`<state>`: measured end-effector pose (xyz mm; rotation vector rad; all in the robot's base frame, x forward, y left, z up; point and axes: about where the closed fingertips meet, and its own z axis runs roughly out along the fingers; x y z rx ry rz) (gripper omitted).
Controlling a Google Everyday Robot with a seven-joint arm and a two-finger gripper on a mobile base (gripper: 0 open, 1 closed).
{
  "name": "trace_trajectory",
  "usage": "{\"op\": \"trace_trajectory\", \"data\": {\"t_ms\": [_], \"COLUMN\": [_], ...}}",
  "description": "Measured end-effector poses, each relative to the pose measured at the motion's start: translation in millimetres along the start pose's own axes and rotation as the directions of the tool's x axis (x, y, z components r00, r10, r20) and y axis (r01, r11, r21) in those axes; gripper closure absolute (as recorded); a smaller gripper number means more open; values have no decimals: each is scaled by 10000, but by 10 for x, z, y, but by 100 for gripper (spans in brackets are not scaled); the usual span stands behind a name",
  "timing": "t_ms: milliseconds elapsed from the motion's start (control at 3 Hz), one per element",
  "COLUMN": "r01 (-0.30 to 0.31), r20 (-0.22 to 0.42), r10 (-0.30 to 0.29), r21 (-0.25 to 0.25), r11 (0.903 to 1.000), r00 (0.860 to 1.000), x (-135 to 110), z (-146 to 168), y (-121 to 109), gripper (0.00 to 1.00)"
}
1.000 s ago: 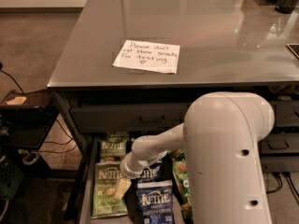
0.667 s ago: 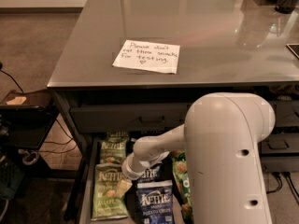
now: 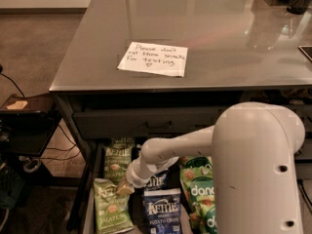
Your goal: Pick green jalapeno chip bag from middle drawer and place on counter
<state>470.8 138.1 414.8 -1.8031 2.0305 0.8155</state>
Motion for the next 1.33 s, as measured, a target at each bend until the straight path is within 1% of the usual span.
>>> {"op": "trace_trajectory", "data": {"t_ms": [333,667,1000,1333], "r01": [-117,-37,-105,-126], "r20": [558,1497,2246,2341], "r10": [136,128,277,263], "r21": [-350,-608,-775,-600], "r11": [9993,9981,9969,9981], "r00": [9983,9887,9741,9718], "x": [-164,-351,-358,-293], "z": [-137,-417,-868,-1495], "y": [171,367,391,284], "gripper": [87,100,100,100]}}
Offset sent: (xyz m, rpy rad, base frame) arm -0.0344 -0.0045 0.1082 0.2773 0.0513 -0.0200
